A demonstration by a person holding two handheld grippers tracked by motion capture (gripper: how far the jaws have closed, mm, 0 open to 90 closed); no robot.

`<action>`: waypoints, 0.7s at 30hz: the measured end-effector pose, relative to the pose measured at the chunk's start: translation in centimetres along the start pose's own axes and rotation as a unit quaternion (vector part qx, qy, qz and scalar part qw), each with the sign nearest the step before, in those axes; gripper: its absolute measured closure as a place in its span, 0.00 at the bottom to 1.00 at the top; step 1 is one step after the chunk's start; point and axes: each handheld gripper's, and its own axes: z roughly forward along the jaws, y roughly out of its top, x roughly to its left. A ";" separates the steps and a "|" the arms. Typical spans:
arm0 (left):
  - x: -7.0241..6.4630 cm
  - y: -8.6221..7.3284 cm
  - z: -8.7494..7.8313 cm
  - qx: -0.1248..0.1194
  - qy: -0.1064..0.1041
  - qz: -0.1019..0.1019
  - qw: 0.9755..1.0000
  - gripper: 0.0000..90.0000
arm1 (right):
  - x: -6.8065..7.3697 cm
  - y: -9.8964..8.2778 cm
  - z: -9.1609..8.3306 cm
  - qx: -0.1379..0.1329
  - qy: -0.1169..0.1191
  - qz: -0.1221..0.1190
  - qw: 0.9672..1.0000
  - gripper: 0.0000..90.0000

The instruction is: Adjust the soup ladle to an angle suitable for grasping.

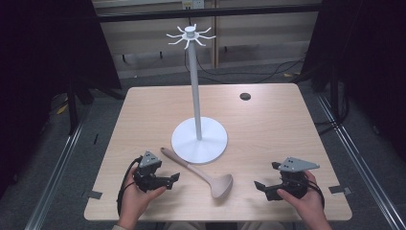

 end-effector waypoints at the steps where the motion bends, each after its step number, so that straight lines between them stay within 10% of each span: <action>1: 0.0 0.0 0.0 0.001 -0.002 0.000 1.000 0.16 | 0.0 0.0 0.0 -0.001 -0.001 -0.001 1.000 0.05; 13: -0.1 0.0 0.2 0.012 -0.003 0.008 1.000 0.18 | -0.1 0.0 0.0 0.000 -0.001 0.002 1.000 0.05; 21: -1.0 0.7 0.2 0.006 -0.016 0.019 1.000 0.40 | 0.0 0.0 0.0 0.000 0.000 0.004 1.000 0.05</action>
